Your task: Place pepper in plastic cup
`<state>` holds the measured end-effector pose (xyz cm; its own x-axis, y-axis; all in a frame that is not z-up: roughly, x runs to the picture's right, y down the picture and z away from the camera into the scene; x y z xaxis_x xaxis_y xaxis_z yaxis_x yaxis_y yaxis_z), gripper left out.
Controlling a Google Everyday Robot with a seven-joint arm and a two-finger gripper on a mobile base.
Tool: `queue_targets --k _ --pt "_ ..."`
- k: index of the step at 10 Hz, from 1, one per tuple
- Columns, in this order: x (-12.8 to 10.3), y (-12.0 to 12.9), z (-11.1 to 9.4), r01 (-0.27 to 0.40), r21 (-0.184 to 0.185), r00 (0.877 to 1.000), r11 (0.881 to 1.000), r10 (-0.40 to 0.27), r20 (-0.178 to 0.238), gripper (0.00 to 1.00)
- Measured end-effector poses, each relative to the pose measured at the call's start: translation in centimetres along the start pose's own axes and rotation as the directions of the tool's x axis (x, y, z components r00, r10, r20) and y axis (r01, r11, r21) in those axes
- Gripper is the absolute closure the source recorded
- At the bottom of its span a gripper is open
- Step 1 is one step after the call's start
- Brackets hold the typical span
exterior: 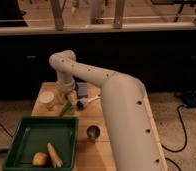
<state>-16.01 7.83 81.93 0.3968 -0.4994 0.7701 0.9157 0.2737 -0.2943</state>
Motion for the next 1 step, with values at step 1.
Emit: queue_targets --k 1 --pt "0.01 -0.07 0.06 0.002 -0.001 1.0 1.0 -0.002 0.004 0.2"
